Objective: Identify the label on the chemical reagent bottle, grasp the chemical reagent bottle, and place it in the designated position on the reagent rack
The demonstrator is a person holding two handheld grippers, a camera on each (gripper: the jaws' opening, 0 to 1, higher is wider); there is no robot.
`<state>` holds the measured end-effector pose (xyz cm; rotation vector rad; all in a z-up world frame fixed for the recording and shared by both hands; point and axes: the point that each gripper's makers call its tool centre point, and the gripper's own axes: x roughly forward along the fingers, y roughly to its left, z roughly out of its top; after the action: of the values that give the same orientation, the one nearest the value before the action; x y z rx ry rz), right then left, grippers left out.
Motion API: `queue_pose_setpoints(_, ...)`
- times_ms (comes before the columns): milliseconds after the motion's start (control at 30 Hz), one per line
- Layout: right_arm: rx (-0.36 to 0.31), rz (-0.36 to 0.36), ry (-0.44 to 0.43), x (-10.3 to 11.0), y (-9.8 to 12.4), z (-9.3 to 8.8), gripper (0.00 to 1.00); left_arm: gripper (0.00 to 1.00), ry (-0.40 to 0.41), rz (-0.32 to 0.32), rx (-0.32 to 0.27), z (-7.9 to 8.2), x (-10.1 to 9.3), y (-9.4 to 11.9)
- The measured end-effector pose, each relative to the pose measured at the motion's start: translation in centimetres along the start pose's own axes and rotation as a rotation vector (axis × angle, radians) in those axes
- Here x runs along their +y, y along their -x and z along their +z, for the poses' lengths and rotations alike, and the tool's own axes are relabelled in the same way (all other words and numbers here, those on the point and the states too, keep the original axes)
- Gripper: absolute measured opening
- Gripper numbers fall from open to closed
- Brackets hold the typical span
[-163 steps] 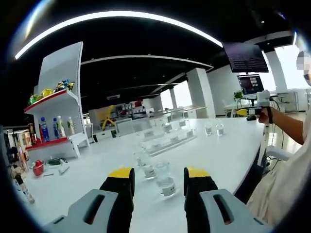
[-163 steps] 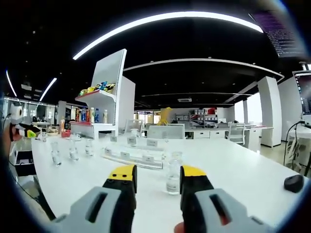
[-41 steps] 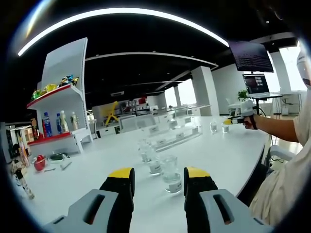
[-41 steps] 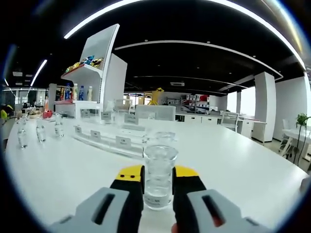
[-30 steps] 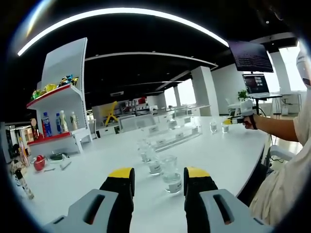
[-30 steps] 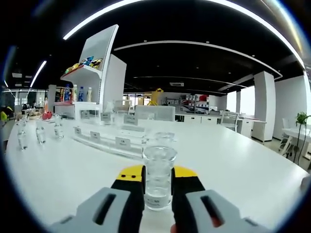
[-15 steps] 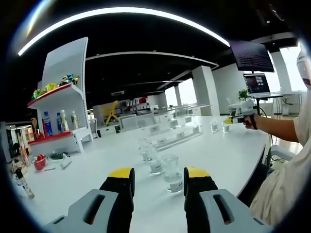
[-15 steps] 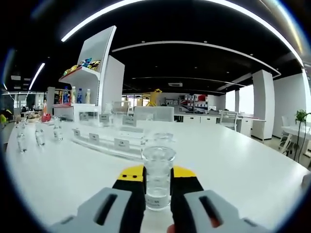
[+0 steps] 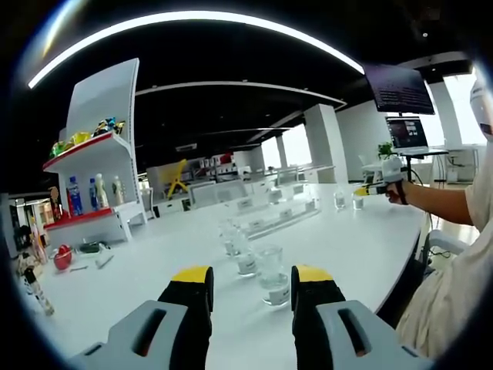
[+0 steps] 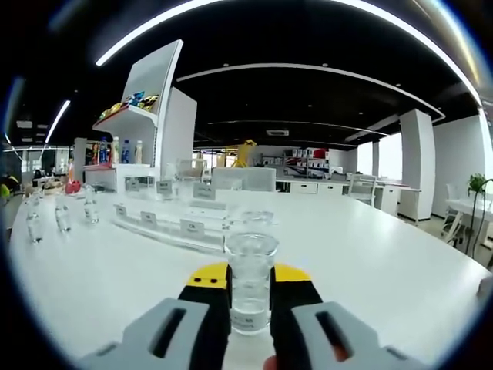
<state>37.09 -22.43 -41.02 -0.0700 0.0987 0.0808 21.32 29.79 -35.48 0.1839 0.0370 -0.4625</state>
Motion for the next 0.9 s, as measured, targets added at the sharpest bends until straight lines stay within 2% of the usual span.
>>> queue_pose_setpoints(300,-0.017,-0.001,-0.01,-0.1,0.6,0.9,0.18,0.41,-0.008,0.0,0.011,0.0,-0.3,-0.2)
queue_pose_setpoints(633,-0.058,-0.002,-0.006,0.5,2.0,3.9,0.18,0.41,-0.01,-0.012,0.007,0.1,-0.5,-0.2)
queue_pose_setpoints(900,-0.068,0.021,-0.004,1.1,2.2,5.4,0.18,0.41,-0.006,-0.03,-0.012,0.6,-0.9,0.0)
